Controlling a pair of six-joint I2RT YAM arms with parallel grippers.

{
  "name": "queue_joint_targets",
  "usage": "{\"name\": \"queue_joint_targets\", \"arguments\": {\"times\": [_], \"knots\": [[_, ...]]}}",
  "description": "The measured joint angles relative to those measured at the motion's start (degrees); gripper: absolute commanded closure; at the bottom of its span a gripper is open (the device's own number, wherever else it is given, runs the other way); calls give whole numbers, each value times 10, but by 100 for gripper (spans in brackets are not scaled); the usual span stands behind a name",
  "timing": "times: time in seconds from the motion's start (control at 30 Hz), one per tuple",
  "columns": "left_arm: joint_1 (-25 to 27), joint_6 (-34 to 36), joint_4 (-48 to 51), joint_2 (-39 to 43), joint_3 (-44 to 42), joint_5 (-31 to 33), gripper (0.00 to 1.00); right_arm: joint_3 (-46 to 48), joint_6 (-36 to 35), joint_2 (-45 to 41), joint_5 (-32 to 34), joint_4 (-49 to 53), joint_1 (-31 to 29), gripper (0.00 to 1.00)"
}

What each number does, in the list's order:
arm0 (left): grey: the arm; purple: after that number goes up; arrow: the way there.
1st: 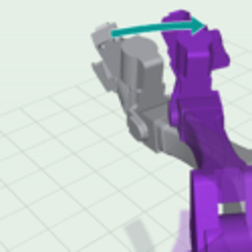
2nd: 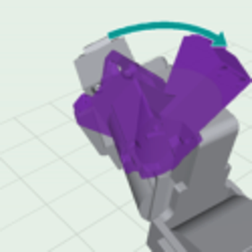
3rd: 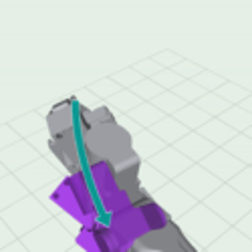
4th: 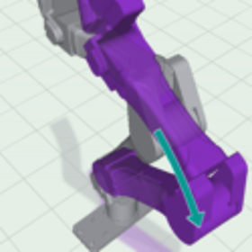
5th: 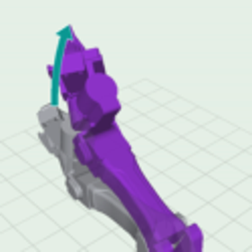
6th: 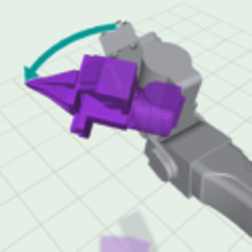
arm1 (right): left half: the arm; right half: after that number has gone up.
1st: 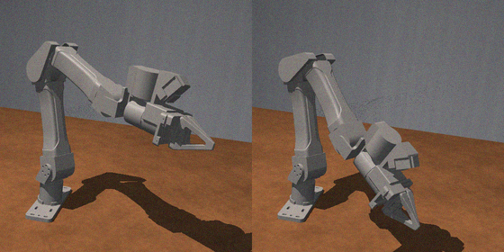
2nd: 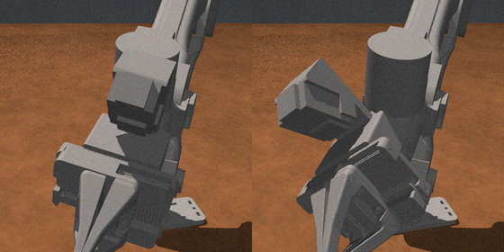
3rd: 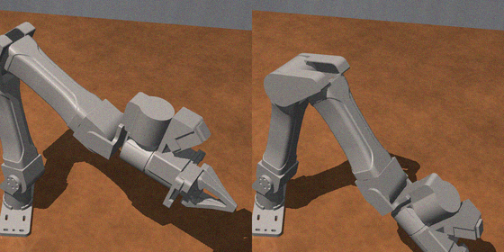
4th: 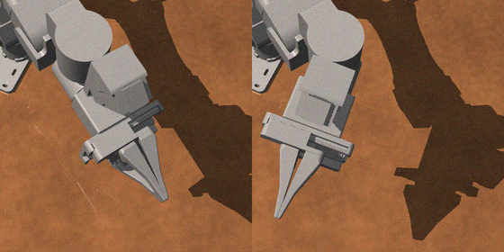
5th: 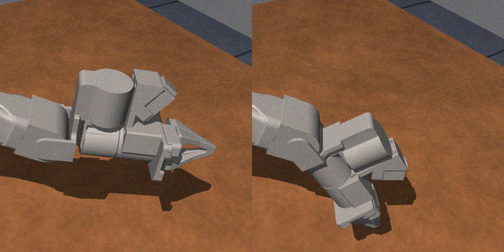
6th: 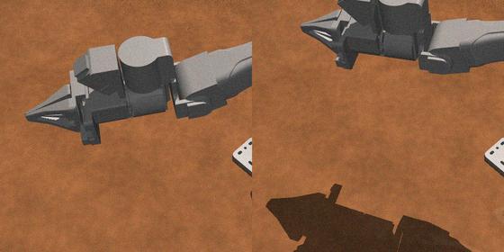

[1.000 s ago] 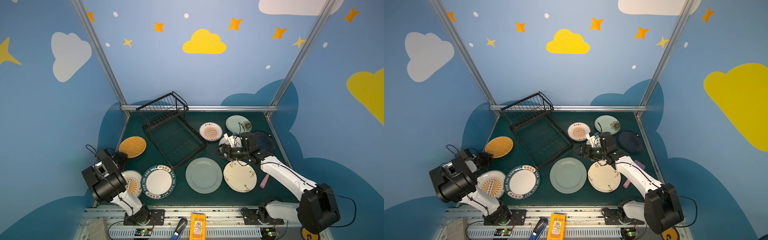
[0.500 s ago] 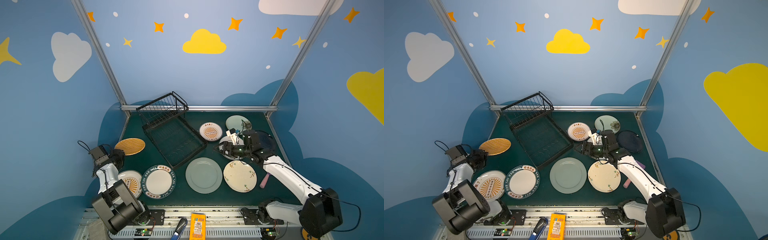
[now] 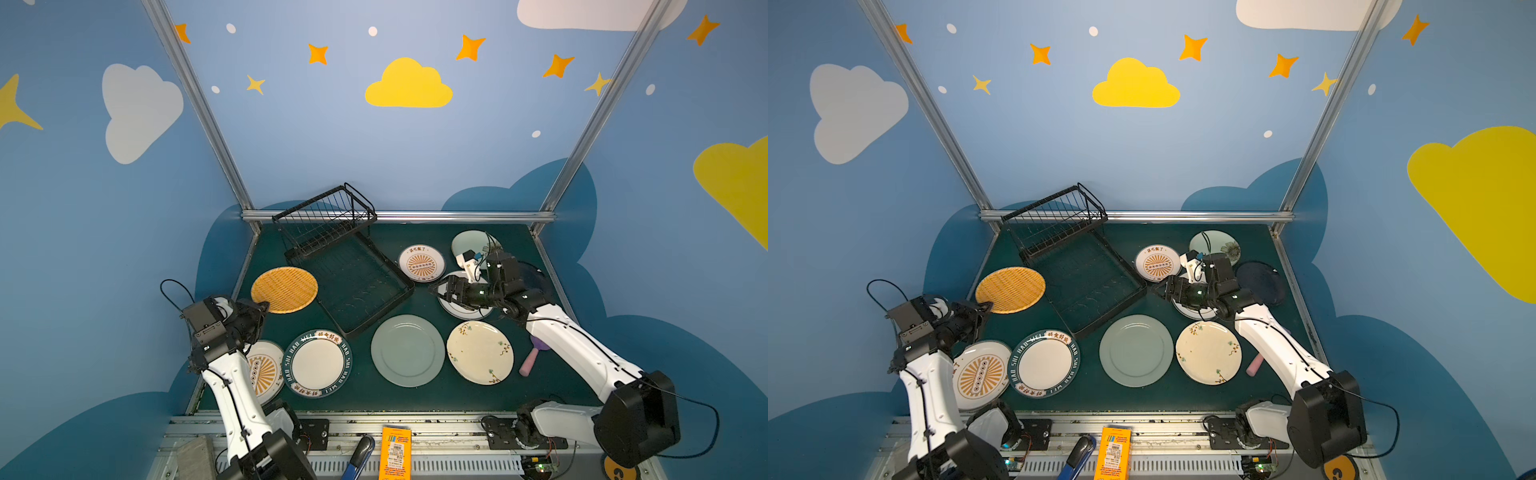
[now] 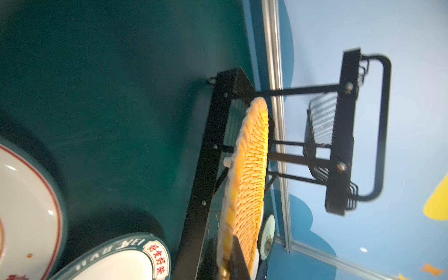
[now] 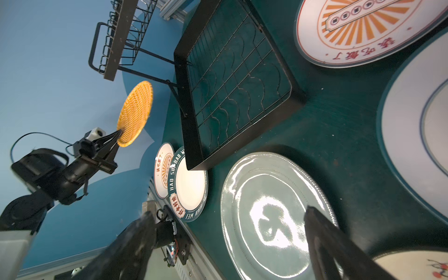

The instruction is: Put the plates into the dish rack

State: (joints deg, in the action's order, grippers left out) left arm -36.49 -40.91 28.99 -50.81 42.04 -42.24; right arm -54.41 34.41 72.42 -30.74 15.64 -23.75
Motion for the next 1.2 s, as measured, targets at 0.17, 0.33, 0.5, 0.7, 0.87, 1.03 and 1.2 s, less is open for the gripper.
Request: {"name": "queue_joint_targets", "arguments": {"times": [0.17, 0.33, 0.5, 0.7, 0.87, 1.03, 1.2], "knots": [[47, 3, 17, 20, -14, -32, 96, 6, -1, -32, 33, -22, 0, 8], [125, -8, 4, 49, -36, -76, 96, 6, -2, -41, 32, -45, -3, 8], [252, -58, -66, 57, -60, -100, 96, 2, -8, -12, 3, -60, -13, 9], [384, -120, -168, 32, -61, -93, 96, -21, -9, 42, -40, -75, -33, 13], [433, -159, -246, -4, -59, -76, 96, -42, -5, 60, -61, -89, -49, 22], [462, -176, -276, -33, -50, -56, 96, -64, 3, 74, -81, -99, -56, 40], [480, -182, -301, -42, -43, -45, 96, -72, 13, 94, -94, -105, -60, 56]]}}
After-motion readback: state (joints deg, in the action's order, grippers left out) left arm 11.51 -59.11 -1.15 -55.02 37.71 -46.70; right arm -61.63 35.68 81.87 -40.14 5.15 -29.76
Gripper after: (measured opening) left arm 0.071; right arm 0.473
